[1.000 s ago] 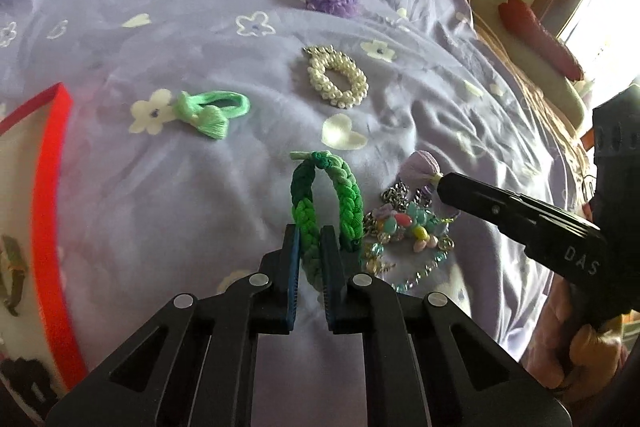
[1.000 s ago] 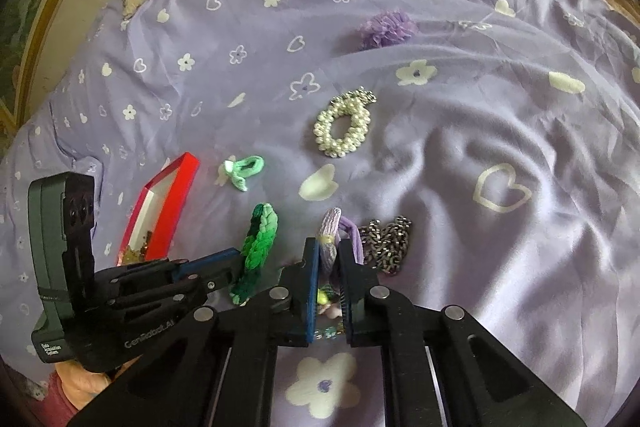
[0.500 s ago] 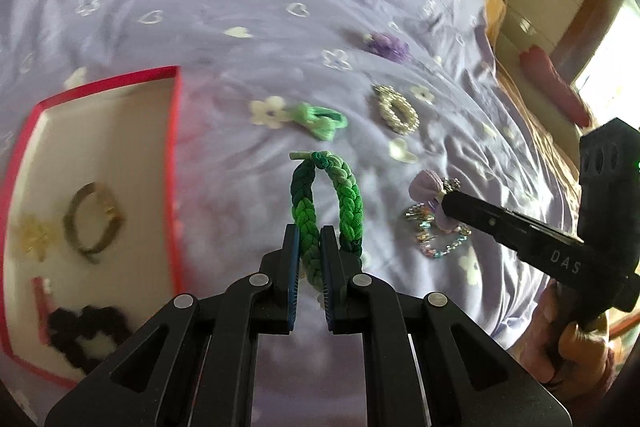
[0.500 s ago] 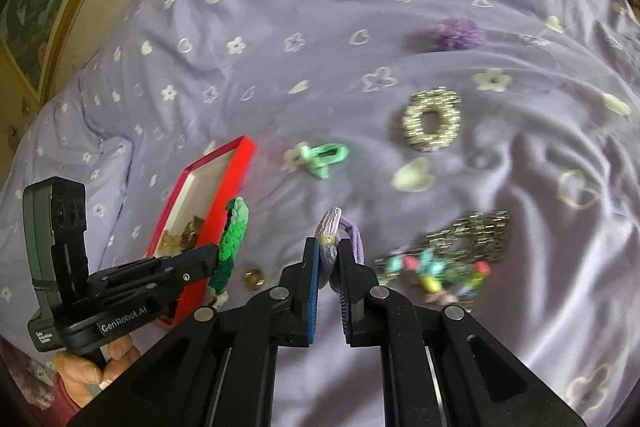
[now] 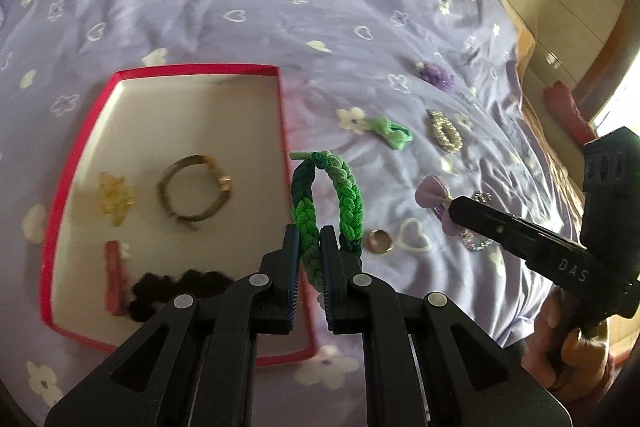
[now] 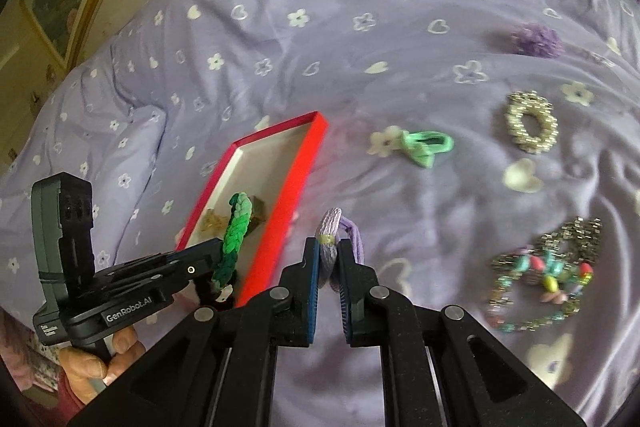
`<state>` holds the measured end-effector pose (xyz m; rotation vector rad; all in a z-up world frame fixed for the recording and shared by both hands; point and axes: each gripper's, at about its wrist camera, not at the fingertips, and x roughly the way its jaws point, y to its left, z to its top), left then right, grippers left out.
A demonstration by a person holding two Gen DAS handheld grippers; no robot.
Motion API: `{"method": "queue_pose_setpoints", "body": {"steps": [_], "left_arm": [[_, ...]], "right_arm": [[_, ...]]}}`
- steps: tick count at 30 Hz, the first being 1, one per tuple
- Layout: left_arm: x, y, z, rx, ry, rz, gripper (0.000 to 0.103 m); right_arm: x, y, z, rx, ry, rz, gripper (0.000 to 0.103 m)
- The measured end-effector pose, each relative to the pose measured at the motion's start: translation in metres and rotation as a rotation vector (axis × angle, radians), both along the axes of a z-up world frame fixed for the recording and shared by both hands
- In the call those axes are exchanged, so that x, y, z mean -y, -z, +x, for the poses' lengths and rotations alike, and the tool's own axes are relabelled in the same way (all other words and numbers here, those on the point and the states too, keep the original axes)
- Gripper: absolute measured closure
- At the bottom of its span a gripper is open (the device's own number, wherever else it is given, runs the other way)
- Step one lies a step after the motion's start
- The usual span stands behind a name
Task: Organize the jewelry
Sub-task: 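Carry the bracelet and bow hair tie into the red box and release both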
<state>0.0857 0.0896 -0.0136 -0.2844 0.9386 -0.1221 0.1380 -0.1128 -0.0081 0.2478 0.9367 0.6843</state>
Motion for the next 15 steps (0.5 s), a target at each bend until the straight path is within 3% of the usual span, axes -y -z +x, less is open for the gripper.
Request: {"method": "queue_pose_setpoints", "body": {"steps": [15], "left_arm": [[-0.064, 0.003, -0.024, -0.002, -0.123, 0.014, 0.095]], "right_arm": [[-0.067, -0.001, -0.009, 0.001, -0.119, 0.005, 0.094]]}}
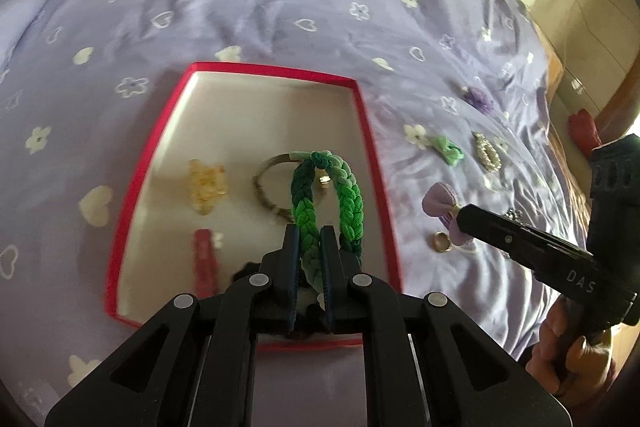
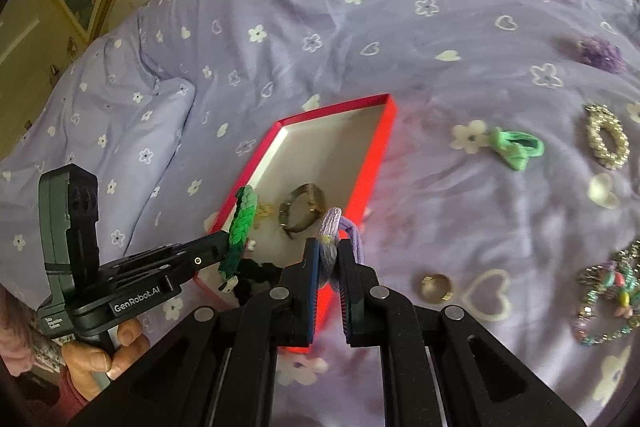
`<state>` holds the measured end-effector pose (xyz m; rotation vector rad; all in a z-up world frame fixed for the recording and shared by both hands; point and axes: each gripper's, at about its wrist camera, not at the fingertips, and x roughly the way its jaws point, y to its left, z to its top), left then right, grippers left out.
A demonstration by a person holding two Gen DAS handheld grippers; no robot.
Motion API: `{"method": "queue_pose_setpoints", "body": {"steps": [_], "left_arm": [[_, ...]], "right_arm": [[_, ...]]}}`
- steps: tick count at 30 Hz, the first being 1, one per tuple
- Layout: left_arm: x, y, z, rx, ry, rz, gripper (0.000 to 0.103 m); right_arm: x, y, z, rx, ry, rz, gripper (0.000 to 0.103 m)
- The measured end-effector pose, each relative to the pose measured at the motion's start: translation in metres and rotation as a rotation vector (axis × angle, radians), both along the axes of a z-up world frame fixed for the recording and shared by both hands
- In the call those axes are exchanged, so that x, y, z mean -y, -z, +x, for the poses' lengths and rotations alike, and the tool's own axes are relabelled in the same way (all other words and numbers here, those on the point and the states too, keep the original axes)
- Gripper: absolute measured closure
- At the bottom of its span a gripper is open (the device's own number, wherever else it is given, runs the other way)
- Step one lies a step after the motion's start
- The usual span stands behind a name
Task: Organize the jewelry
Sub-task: 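Carry the bracelet and bow hair tie into the red box and release both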
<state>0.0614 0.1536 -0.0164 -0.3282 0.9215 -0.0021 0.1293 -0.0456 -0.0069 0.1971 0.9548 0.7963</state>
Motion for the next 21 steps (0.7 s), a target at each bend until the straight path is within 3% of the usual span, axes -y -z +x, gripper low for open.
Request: {"method": "queue_pose_setpoints", "body": {"steps": [12, 21], "left_arm": [[-0.046, 0.015, -0.014, -0.03, -0.091, 0.029, 0.095], [-0.069, 0.039, -0.004, -0.086, -0.128, 0.049, 0.094]], "right_arm": [[-0.058, 0.006, -0.003, 0.011, -0.079, -0.032, 0.094], [-0.098, 0.029, 0.003, 0.011, -0.122, -0.129, 0.094]]}}
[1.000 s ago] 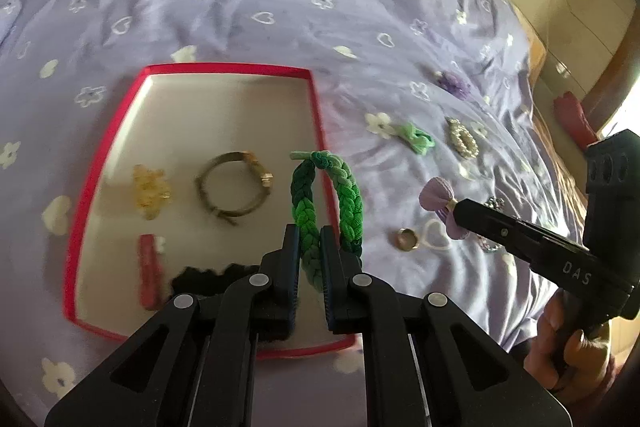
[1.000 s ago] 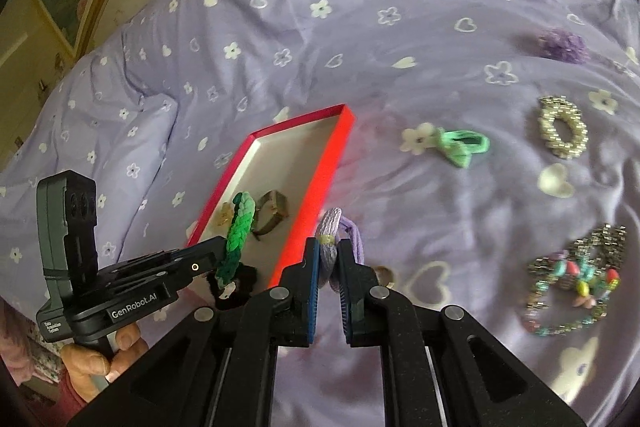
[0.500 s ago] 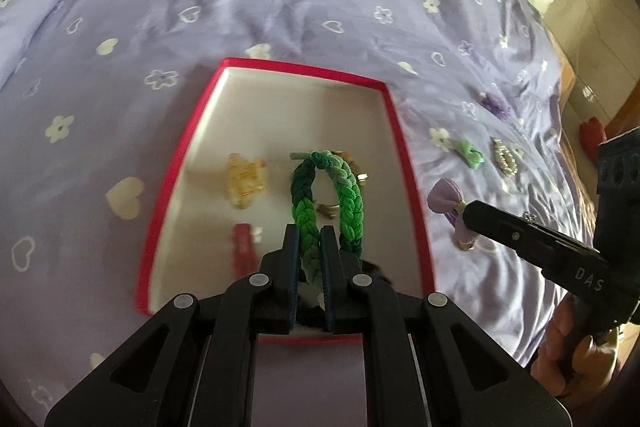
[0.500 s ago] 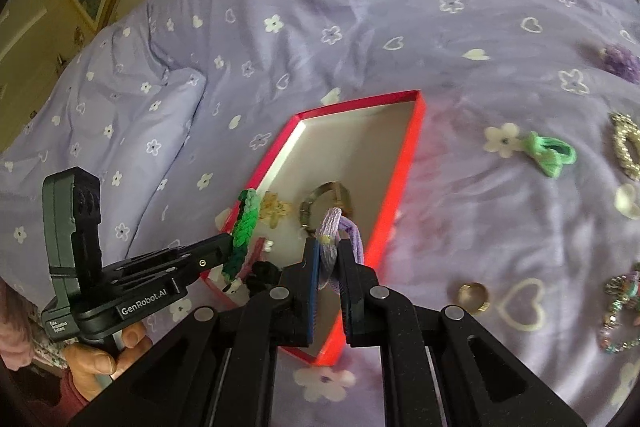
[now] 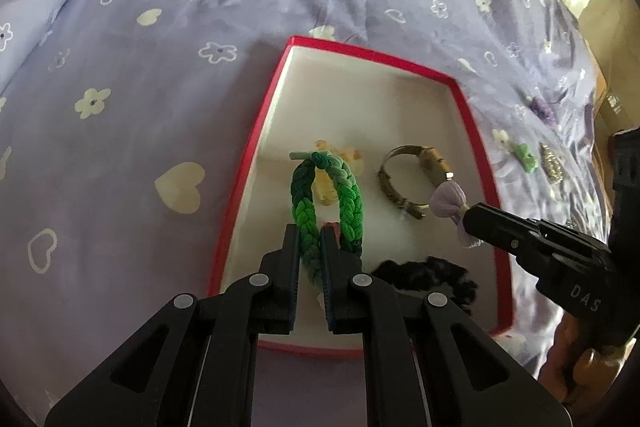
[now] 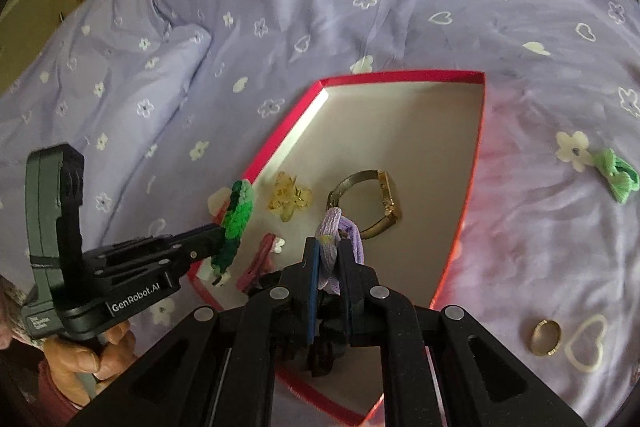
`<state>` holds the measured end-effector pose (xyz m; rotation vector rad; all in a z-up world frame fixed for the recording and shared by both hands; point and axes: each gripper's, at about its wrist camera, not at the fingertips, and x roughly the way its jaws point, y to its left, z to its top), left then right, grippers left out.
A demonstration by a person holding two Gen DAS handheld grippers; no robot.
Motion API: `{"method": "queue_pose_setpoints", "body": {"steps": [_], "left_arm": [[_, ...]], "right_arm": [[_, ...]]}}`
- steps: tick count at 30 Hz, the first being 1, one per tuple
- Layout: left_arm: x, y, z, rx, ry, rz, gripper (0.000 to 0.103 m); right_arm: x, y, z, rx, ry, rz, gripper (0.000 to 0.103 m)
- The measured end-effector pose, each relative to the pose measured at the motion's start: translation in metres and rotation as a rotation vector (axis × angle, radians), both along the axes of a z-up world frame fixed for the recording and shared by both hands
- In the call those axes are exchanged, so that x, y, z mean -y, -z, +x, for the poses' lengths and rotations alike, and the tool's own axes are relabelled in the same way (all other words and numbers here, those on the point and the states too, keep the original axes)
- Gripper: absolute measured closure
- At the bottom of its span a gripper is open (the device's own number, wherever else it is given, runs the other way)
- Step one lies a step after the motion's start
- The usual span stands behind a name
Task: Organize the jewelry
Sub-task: 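Carry the bracelet and bow hair tie into the red box and release both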
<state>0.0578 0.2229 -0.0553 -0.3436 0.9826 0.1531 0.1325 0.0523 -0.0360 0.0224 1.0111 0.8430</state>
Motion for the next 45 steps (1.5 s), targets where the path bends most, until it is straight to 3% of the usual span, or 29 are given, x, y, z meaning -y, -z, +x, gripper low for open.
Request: {"method": "queue_pose_setpoints", "body": {"steps": [21, 30, 36, 40, 45], "left_arm": [[-0.001, 0.015, 0.01, -0.036, 0.008, 0.012, 0.093], [0.0, 0.006, 0.007, -0.026, 0.003, 0.032, 0.078], [0.003, -0.003, 0.0, -0.014, 0.002, 0.032, 0.077], [0.008, -0.013, -0.003, 0.008, 0.007, 0.031, 0.071], [0.021, -0.026, -0.007, 0.043, 0.015, 0.025, 0.067]], "right_arm": [[-0.009, 0.02, 0.002, -0.048, -0.022, -0.026, 0.089], [-0.004, 0.014, 0.0, -0.053, -0.015, -0.005, 0.087], [0.002, 0.004, -0.002, -0.045, -0.009, 0.014, 0.082], [0.018, -0.005, -0.006, -0.032, 0.015, 0.043, 0.065], [0.046, -0.015, -0.008, -0.022, 0.065, 0.073, 0.064]]}}
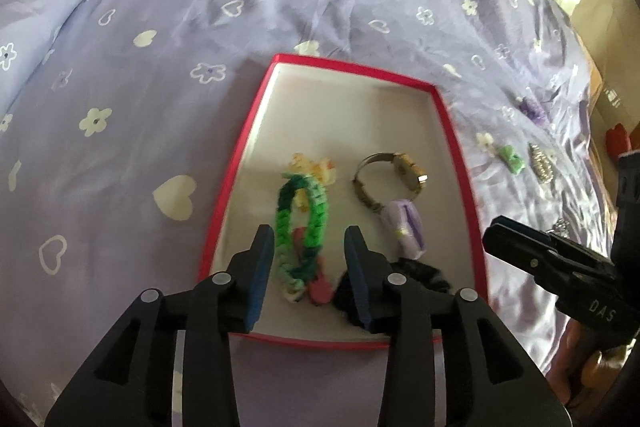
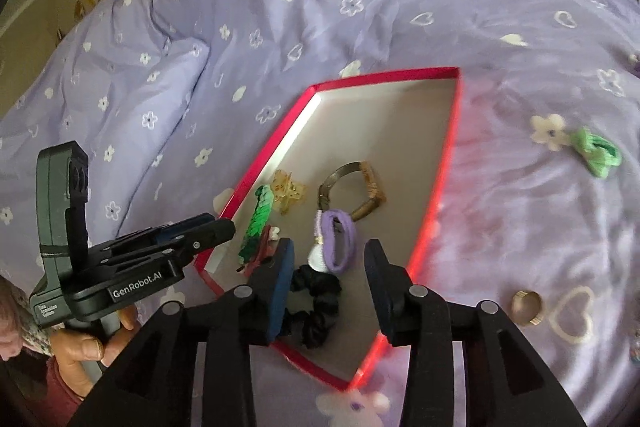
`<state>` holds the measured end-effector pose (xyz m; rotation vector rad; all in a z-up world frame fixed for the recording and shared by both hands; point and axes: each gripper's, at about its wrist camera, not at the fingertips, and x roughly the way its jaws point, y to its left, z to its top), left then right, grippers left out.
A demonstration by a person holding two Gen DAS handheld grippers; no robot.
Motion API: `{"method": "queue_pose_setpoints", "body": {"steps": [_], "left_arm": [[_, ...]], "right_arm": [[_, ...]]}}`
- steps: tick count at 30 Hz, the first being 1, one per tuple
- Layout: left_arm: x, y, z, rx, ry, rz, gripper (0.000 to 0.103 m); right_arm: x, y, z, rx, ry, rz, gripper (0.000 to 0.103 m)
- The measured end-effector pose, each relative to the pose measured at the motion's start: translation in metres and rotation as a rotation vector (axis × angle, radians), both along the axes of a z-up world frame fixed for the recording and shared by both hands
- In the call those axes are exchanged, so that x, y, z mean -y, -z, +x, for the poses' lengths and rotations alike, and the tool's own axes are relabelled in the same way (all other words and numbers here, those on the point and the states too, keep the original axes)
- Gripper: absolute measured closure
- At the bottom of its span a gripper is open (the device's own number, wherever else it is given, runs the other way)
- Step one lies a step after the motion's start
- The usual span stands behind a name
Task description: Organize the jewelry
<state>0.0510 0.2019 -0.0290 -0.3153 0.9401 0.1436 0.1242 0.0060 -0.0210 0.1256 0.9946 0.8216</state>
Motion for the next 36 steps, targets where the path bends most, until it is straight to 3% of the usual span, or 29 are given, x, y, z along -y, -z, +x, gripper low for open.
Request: {"method": "queue_pose_setpoints", "body": {"steps": [9, 24, 36], "left_arm": [[0.043, -0.012, 0.002, 0.03, 0.077, -0.015, 0.061], [0.113, -0.018, 0.012, 0.032, 0.218, -0.031, 0.06], [0.165, -0.009, 0.028, 0.007, 0.338, -0.021, 0.057]], "right_arm": [[0.068, -0.008, -0.005, 0.023, 0.119, 0.012, 0.062], [0.181, -0.007, -0.013, 0.02, 0.334, 0.0, 0.061], [0.233, 0.008, -0.018, 0.001, 0.431, -0.033, 0.061]]}}
